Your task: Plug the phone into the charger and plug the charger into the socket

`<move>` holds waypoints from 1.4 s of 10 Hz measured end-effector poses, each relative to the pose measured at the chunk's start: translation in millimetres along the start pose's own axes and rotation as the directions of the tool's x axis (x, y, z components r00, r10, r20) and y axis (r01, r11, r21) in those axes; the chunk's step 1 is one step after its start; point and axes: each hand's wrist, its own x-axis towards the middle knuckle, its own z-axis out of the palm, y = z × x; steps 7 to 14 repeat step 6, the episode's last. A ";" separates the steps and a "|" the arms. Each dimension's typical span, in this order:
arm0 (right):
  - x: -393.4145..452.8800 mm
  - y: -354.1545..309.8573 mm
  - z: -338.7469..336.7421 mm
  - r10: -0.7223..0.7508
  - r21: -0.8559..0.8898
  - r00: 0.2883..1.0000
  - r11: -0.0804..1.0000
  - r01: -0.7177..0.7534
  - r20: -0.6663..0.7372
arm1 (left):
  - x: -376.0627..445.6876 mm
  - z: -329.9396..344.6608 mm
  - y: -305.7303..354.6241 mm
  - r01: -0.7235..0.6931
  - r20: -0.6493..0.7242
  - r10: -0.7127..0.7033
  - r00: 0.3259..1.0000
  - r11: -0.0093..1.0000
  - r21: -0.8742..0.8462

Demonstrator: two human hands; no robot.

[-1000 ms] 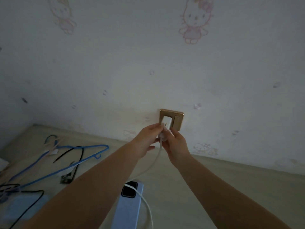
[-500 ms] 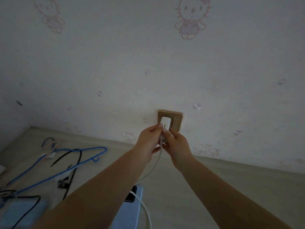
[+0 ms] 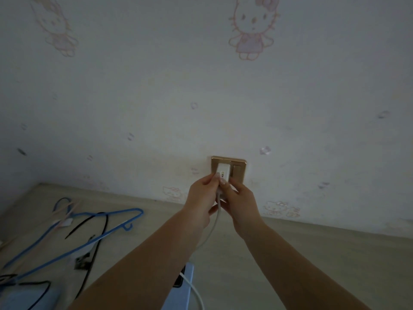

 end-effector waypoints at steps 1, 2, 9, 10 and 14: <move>-0.1 -0.3 1.3 0.034 0.015 0.999 0.999 -0.034 -0.040 | -1.5 0.0 -0.4 -0.007 0.000 0.007 1.000 1.000 0.017; -7.0 -5.6 5.2 0.053 0.004 0.995 0.999 -0.053 -0.079 | -4.2 -0.2 1.2 -0.004 0.005 0.004 1.000 1.000 0.024; -62.0 -73.5 -17.9 -0.055 -0.250 0.997 0.967 0.041 -0.052 | -53.8 10.5 19.3 -0.330 -0.111 0.354 0.929 0.925 0.189; -62.0 -73.5 -17.9 -0.055 -0.250 0.997 0.967 0.041 -0.052 | -53.8 10.5 19.3 -0.330 -0.111 0.354 0.929 0.925 0.189; -62.0 -73.5 -17.9 -0.055 -0.250 0.997 0.967 0.041 -0.052 | -53.8 10.5 19.3 -0.330 -0.111 0.354 0.929 0.925 0.189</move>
